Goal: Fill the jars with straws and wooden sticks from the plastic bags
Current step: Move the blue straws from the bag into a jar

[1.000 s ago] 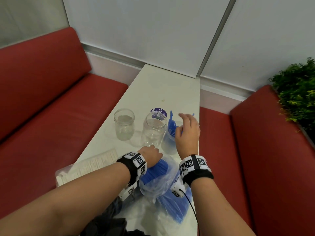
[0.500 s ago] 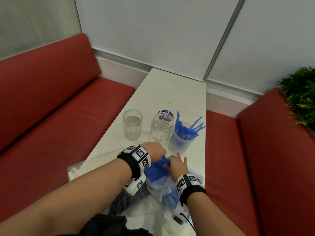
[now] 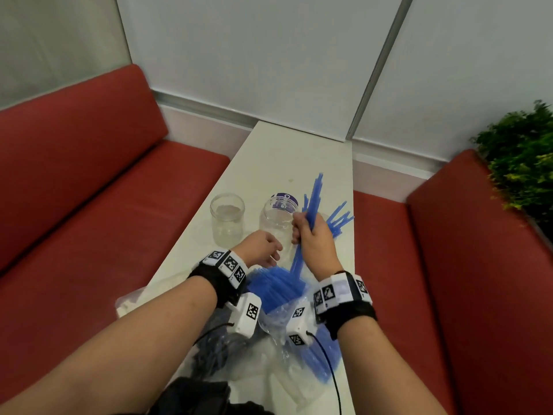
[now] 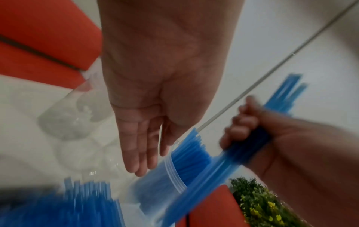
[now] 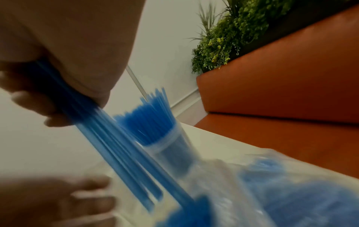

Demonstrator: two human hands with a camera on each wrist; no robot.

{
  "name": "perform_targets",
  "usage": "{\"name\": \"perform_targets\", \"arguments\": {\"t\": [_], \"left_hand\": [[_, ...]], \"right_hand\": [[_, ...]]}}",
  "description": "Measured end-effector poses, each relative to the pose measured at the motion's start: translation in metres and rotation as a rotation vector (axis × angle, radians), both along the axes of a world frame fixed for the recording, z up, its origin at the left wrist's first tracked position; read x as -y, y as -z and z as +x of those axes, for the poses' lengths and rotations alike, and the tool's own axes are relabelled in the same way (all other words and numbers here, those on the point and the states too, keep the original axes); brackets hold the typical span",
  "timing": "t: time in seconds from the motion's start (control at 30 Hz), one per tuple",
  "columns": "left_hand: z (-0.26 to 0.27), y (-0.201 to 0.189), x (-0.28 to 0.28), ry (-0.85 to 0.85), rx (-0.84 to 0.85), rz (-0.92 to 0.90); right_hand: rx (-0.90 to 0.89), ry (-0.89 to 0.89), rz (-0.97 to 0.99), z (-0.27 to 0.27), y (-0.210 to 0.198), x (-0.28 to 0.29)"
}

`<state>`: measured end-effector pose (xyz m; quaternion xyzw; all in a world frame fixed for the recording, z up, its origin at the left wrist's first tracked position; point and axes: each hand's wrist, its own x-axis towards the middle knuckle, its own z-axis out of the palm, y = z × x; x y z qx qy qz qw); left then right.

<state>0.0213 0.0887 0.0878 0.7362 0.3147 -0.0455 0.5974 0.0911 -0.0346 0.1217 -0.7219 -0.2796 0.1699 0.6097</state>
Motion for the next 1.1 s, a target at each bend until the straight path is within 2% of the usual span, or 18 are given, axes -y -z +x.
{"name": "perform_targets", "arguments": {"t": [0.2,0.3,0.37,0.47,0.63,0.77,0.87,0.97,1.1], "left_hand": [[-0.001,0.004,0.017,-0.117,0.005,-0.654],[0.003,0.004,0.023,-0.218,0.134,-1.123],[0.006,-0.001,0.027,-0.24,0.246,-1.306],[0.01,-0.008,0.031,-0.169,0.295,-1.306],[0.01,-0.016,0.033,-0.215,0.175,-1.187],[0.005,-0.018,0.037,-0.123,0.087,-1.043],[0.003,-0.017,0.037,-0.07,0.06,-1.077],[0.004,-0.018,0.037,-0.028,0.063,-1.133],[0.006,-0.018,0.032,-0.048,0.043,-1.091]], "right_hand": [[-0.043,-0.08,0.369,0.009,-0.088,0.001],[-0.04,-0.079,0.387,0.007,-0.1,0.005],[-0.017,-0.061,0.344,0.003,-0.098,0.009],[-0.005,-0.081,0.296,-0.003,-0.091,0.015],[-0.027,-0.074,0.277,-0.009,-0.088,0.015],[-0.048,-0.072,0.335,-0.009,-0.087,0.013],[-0.019,-0.109,0.271,-0.01,-0.084,0.015],[-0.068,-0.135,0.252,-0.01,-0.081,0.017],[-0.057,-0.215,0.18,0.0,-0.089,0.023]]}}
